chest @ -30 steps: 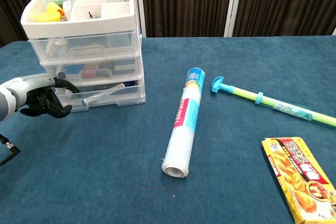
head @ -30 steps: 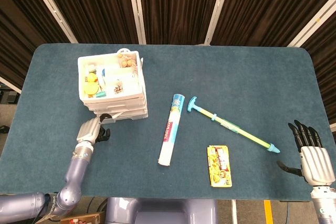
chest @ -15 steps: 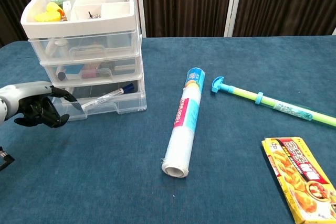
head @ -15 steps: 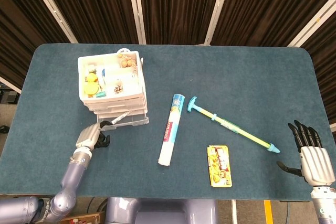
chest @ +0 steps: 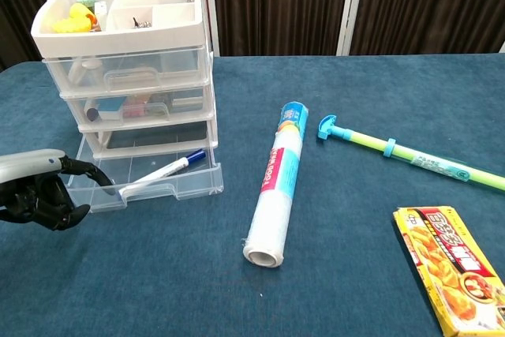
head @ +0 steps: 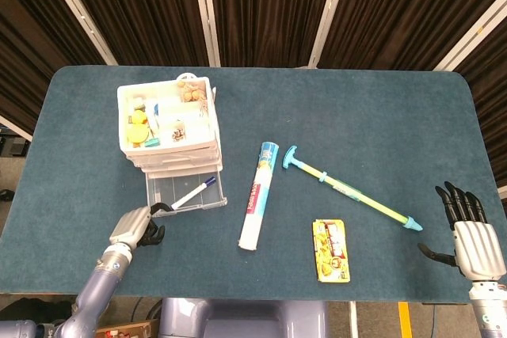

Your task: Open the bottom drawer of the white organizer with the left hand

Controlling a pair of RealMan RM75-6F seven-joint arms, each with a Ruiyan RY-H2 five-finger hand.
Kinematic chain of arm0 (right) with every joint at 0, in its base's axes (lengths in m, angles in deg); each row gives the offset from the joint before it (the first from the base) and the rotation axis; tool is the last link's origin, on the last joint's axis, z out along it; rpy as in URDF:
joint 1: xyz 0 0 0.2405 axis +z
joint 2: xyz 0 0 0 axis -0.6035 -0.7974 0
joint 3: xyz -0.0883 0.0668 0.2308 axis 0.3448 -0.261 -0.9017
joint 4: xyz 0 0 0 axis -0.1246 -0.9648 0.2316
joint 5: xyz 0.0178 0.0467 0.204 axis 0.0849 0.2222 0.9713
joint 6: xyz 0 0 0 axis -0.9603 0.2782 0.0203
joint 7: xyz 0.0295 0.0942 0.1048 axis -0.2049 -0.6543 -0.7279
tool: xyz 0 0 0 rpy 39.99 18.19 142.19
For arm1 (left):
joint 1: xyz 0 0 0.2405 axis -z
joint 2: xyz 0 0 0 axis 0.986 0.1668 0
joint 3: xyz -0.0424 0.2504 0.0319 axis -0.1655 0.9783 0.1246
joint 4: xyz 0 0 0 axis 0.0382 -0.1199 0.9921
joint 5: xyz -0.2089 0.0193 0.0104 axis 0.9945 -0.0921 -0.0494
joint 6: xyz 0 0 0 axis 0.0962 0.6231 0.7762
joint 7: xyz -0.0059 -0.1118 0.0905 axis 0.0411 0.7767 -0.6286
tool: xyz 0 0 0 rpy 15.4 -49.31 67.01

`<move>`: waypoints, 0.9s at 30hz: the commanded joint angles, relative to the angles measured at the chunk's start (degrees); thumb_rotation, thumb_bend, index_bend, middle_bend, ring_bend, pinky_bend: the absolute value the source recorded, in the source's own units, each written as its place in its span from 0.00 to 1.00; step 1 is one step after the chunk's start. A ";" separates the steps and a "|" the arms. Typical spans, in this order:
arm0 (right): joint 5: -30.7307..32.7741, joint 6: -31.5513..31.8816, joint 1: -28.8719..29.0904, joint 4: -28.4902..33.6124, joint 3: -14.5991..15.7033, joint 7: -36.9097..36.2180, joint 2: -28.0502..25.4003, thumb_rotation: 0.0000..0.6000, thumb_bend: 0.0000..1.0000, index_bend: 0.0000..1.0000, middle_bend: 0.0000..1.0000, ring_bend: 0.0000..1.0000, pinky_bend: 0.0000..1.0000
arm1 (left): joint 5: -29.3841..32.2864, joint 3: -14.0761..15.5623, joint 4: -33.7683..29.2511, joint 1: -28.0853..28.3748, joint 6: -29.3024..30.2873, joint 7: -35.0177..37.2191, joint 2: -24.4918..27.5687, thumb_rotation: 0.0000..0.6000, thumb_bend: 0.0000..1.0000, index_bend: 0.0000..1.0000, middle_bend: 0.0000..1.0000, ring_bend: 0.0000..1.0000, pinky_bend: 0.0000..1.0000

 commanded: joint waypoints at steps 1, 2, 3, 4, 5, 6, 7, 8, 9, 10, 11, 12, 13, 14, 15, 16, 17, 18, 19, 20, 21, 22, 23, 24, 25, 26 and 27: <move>0.05 -0.03 -0.01 0.06 -0.01 0.01 -0.03 1.00 0.09 0.00 0.00 0.00 0.00 | -1.34 0.84 -0.39 -0.48 0.07 0.18 0.48 1.00 0.55 0.26 0.98 0.97 0.99; 0.10 -0.05 -0.01 0.10 -0.02 0.02 -0.05 1.00 0.09 0.00 0.00 0.00 0.00 | -2.01 1.10 -0.30 -0.62 0.22 0.24 0.59 1.00 0.53 0.23 0.96 0.95 0.99; 0.14 -0.08 -0.02 0.09 -0.01 0.01 -0.05 1.00 0.09 0.00 0.00 0.00 0.00 | -2.81 1.36 -0.10 -0.79 0.45 0.31 0.65 1.00 0.47 0.19 0.93 0.91 0.97; 0.15 -0.09 -0.02 0.10 -0.01 0.00 -0.06 1.00 0.09 0.00 0.00 0.00 0.00 | -3.53 1.58 0.10 -0.91 0.68 0.27 0.71 1.00 0.42 0.16 0.90 0.88 0.95; 0.15 -0.07 -0.03 0.11 -0.02 -0.01 -0.07 1.00 0.09 0.00 0.00 0.00 0.00 | -4.61 1.99 0.44 -1.05 1.03 0.00 0.86 1.00 0.33 0.12 0.84 0.82 0.90; 0.13 -0.04 -0.04 0.12 -0.02 -0.02 -0.08 1.00 0.09 0.00 0.00 0.00 0.00 | -5.62 2.49 0.70 -1.17 1.41 -0.46 1.05 1.00 0.24 0.08 0.77 0.74 0.84; 0.13 -0.03 -0.04 0.08 -0.03 -0.03 -0.08 1.00 0.09 0.00 0.00 0.00 0.00 | -6.67 3.07 1.01 -1.26 2.03 -1.31 1.35 1.00 0.18 0.06 0.71 0.69 0.81; 0.11 -0.04 -0.03 0.06 -0.03 -0.05 -0.08 1.00 0.09 0.00 0.00 0.00 0.00 | -7.30 3.45 1.13 -1.34 2.45 -1.90 1.51 1.00 0.11 0.04 0.61 0.60 0.75; 0.10 -0.06 -0.02 0.04 -0.03 -0.06 -0.08 1.00 0.09 0.00 0.00 0.00 0.00 | -8.08 3.94 1.30 -1.37 2.99 -2.82 1.77 1.00 0.07 0.03 0.54 0.53 0.70; 0.11 -0.10 -0.01 0.03 -0.02 -0.06 -0.07 1.00 0.09 0.00 0.00 0.00 0.00 | -9.07 4.50 1.47 -1.39 3.68 -3.96 2.07 1.00 0.06 0.02 0.48 0.47 0.66; 0.13 -0.14 0.01 0.01 -0.03 -0.05 -0.06 1.00 0.09 0.00 0.00 0.00 0.00 | -10.45 5.16 1.49 -1.57 4.55 -4.98 2.41 1.00 0.04 0.01 0.41 0.38 0.59; 0.11 -0.14 0.02 0.04 -0.03 -0.03 -0.07 1.00 0.09 0.00 0.00 0.00 0.00 | -11.57 5.62 1.34 -1.84 5.17 -5.39 2.71 1.00 0.03 0.00 0.34 0.31 0.51; 0.12 -0.08 -0.03 0.08 -0.02 0.04 -0.08 1.00 0.09 0.00 0.00 0.00 0.00 | -14.12 6.61 0.63 -2.48 6.83 -6.28 4.19 1.00 0.03 0.00 0.31 0.27 0.47; 0.14 -0.05 -0.05 0.09 -0.02 0.08 -0.08 1.00 0.09 0.00 0.00 0.00 0.00 | -15.84 7.27 0.15 -3.00 7.62 -6.32 5.04 1.00 0.03 0.00 0.26 0.22 0.41; 0.15 -0.03 -0.06 0.08 -0.03 0.10 -0.07 1.00 0.09 0.00 0.00 0.00 0.00 | -17.49 7.76 0.06 -3.47 8.35 -6.24 5.68 1.00 0.03 0.00 0.22 0.18 0.37; 0.15 -0.01 -0.06 0.09 -0.04 0.13 -0.06 1.00 0.09 0.00 0.00 0.00 0.00 | -19.38 8.32 0.19 -3.98 9.15 -6.18 6.29 1.00 0.03 0.00 0.20 0.16 0.35; 0.16 -0.01 -0.06 0.09 -0.05 0.15 -0.06 1.00 0.09 0.00 0.00 0.00 0.00 | -21.01 8.79 0.40 -4.43 9.72 -5.97 6.76 1.00 0.03 0.00 0.17 0.13 0.32; 0.16 0.00 -0.07 0.12 -0.05 0.17 -0.06 1.00 0.09 0.00 0.00 0.00 0.00 | -22.95 9.34 0.78 -4.97 10.59 -5.90 7.34 1.00 0.03 0.00 0.16 0.12 0.30; 0.15 -0.01 -0.07 0.13 -0.04 0.20 -0.06 1.00 0.09 0.00 0.00 0.00 0.00 | -25.05 9.87 1.28 -5.60 11.59 -5.62 7.90 1.00 0.03 0.00 0.15 0.11 0.29; 0.12 0.00 -0.07 0.10 -0.04 0.24 -0.05 1.00 0.09 0.00 0.00 0.00 0.00 | -27.26 10.36 1.92 -6.29 12.67 -5.02 8.40 1.00 0.03 0.00 0.14 0.11 0.28; 0.08 0.06 -0.08 0.06 -0.04 0.30 -0.02 1.00 0.09 0.00 0.00 0.00 0.00 | -29.54 10.91 2.68 -7.04 13.77 -4.25 8.90 1.00 0.03 0.00 0.14 0.10 0.27; 0.06 0.08 -0.06 0.04 -0.06 0.34 -0.01 1.00 0.09 0.00 0.00 0.00 0.00 | -31.62 11.40 3.54 -7.80 14.86 -3.42 9.41 1.00 0.03 0.00 0.13 0.09 0.27; 0.06 0.05 -0.05 0.06 -0.06 0.36 0.00 1.00 0.09 0.00 0.00 0.00 0.00 | -33.40 11.84 4.35 -8.54 15.87 -2.58 9.92 1.00 0.03 0.00 0.13 0.08 0.26; 0.06 0.04 -0.05 0.07 -0.05 0.38 0.01 1.00 0.09 0.00 0.00 0.00 0.00 | -34.39 12.11 4.80 -9.02 16.42 -1.99 10.27 1.00 0.03 0.00 0.12 0.07 0.26; 0.09 0.01 -0.06 0.07 -0.04 0.42 0.03 1.00 0.09 0.00 0.00 0.00 0.00 | -35.58 12.46 5.31 -9.68 17.06 -1.01 10.80 1.00 0.03 0.00 0.12 0.07 0.26; 0.11 -0.03 -0.05 0.07 -0.03 0.44 0.03 1.00 0.09 0.00 0.00 0.00 0.00 | -36.43 12.70 5.62 -10.30 17.56 0.03 11.32 1.00 0.03 0.00 0.11 0.06 0.25; 0.10 -0.03 -0.05 0.07 -0.03 0.46 0.04 1.00 0.09 0.00 0.00 0.00 0.00 | -37.06 12.87 5.80 -10.89 17.98 1.03 11.85 1.00 0.03 0.00 0.11 0.05 0.25</move>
